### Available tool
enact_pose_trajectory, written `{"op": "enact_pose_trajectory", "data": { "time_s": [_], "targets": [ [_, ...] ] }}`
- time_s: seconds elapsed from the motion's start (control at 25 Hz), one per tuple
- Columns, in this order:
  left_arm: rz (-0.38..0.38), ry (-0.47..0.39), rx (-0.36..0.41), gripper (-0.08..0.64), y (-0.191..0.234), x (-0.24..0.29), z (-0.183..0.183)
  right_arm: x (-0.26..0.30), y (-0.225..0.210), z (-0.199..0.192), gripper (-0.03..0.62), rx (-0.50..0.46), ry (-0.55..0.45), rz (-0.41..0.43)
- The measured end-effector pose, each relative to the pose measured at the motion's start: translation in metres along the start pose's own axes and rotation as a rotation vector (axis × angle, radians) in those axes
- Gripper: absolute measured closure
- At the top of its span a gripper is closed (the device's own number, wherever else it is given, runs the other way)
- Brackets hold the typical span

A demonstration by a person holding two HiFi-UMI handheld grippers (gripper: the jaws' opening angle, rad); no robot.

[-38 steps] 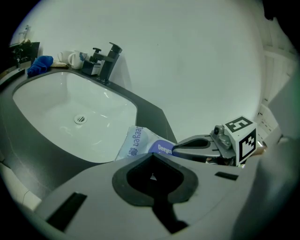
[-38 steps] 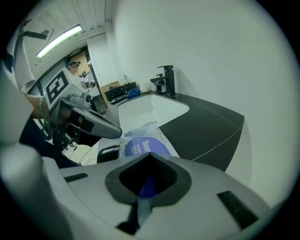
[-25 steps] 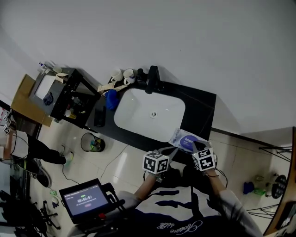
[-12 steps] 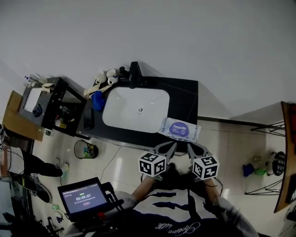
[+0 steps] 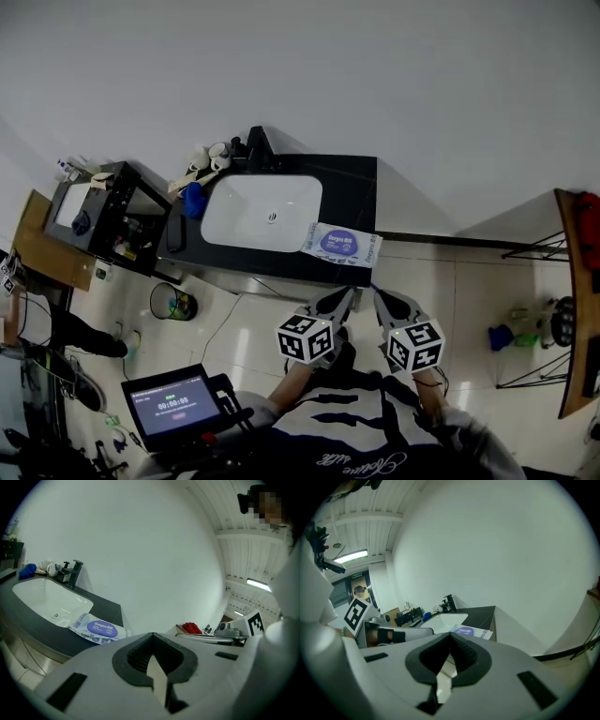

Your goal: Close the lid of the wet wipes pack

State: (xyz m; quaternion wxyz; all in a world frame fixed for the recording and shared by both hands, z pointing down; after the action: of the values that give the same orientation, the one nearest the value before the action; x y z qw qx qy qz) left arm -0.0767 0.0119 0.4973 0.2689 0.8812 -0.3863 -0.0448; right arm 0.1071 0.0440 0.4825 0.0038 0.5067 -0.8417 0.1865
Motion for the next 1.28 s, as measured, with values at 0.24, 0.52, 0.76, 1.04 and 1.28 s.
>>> {"op": "enact_pose_trajectory", "data": {
  "time_s": [0.24,0.52,0.76,1.04,1.28],
  "targets": [
    [0.017,-0.054,0.011,0.56,-0.078,-0.039,-0.037,-0.073,0.01,-0.005,0.594,0.019,-0.054,0.06],
    [0.087,-0.088,0.005,0.56,-0.124,-0.091,-0.076,-0.121,0.028,-0.027,0.594,0.024,-0.037,0.14],
    [0.144,-0.107,0.021,0.559,-0.142,-0.124,-0.087,-0.135,0.047,-0.036,0.594,0.039,-0.033,0.208],
    [0.153,-0.129,0.041,0.559,-0.14,-0.136,-0.079,-0.135,0.064,-0.036,0.594,0.026,-0.031,0.245],
    [0.119,-0.111,0.061,0.559,-0.137,-0.139,-0.072,-0.13,0.073,-0.032,0.594,0.021,-0.042,0.227]
  ]
}}
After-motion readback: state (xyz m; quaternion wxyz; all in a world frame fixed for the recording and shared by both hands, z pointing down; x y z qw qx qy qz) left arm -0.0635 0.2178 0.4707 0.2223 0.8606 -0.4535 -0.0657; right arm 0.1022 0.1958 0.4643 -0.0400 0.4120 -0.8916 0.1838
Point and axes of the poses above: the fingertips, and each gripper's own axes: x forward along the fingers, y to its left, z out of its top, the point moved 10 cm from there along -x, backward along the fingers, and after that the axes turned 13 degrees about -y, right-handed, at the moved point
